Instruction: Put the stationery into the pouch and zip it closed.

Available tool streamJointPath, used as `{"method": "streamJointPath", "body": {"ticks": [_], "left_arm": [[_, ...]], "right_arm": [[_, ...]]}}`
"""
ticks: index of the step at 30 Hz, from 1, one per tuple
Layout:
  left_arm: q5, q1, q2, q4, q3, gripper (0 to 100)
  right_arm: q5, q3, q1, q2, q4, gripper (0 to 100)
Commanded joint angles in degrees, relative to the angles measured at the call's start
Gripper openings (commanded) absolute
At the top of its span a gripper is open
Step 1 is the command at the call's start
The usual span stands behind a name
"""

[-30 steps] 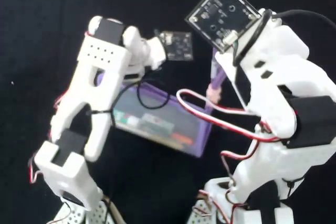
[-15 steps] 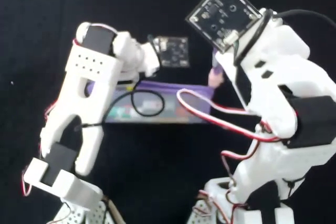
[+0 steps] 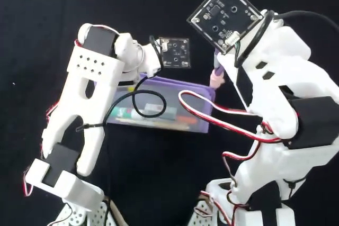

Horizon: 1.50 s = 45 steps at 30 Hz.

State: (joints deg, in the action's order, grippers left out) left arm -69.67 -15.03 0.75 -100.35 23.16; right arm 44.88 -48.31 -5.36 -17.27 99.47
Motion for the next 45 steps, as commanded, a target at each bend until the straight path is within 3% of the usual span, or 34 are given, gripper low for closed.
{"method": "streamJointPath", "body": {"ticks": [1,13,28,38,45], "left_arm": [[-0.1,0.5,-2.5,-0.4,1.1,16],[-0.3,3.1,2.5,8.0,-0.1,16],[-3.6,3.2,7.4,5.7,-0.4,16],[-8.4,2.9,6.9,5.7,-10.7,16],[-8.5,3.0,6.7,-0.4,-10.7,12]], "right_arm": [[0.6,0.0,-0.9,-1.8,1.3,1.1],[0.6,0.1,-0.9,-2.0,1.6,1.1],[0.6,0.1,-0.8,-2.0,1.7,1.1],[0.6,0.1,-0.6,-2.0,1.7,1.1],[0.6,0.1,-0.8,-2.0,1.7,1.1]]}}
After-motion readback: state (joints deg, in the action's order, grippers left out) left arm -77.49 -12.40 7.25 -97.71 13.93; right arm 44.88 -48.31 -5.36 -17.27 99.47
